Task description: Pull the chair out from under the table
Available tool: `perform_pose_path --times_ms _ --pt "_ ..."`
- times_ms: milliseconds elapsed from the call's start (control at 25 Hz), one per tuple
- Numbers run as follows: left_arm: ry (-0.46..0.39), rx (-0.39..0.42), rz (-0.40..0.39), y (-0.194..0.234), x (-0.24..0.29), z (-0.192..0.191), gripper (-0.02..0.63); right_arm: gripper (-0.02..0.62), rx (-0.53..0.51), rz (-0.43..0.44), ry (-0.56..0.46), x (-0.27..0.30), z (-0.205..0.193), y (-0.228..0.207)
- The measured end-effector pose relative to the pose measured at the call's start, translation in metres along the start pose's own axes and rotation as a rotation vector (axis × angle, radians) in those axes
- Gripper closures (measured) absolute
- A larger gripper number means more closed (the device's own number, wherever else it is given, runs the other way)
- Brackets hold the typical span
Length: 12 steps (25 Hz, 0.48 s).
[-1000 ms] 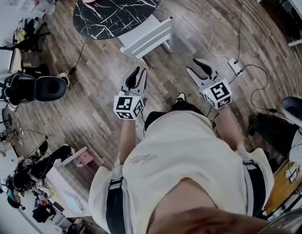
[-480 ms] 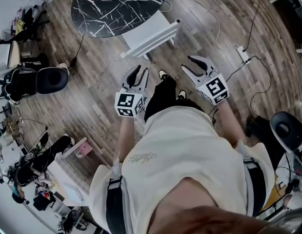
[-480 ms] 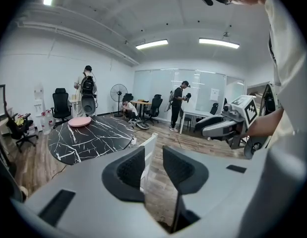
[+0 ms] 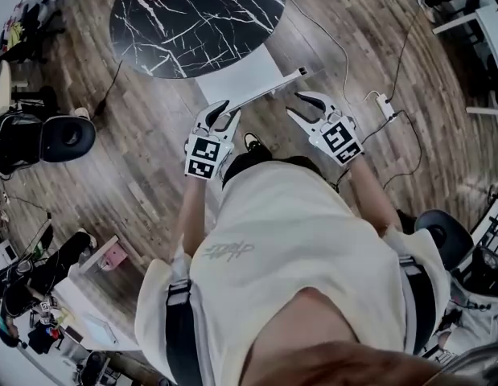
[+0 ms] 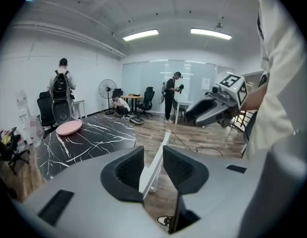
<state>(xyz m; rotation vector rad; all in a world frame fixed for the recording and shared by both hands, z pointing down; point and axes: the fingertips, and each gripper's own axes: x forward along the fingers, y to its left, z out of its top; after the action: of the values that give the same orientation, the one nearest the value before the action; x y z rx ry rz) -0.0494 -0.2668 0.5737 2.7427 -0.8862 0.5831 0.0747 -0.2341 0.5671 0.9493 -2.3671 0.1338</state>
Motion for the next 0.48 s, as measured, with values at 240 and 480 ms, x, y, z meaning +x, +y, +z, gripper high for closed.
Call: perform_pose_path --times_ms 240,480 --pt "0.12 0.059 -0.035 0.009 0.021 -0.029 0.479 0.417 -0.175 0.16 0.128 0.053 -0.01 -0.004" --pt "0.221 0.045 -0.059 0.005 0.04 -0.051 0.477 0.406 -0.369 0.301 0.221 0.089 -0.027 -0.01"
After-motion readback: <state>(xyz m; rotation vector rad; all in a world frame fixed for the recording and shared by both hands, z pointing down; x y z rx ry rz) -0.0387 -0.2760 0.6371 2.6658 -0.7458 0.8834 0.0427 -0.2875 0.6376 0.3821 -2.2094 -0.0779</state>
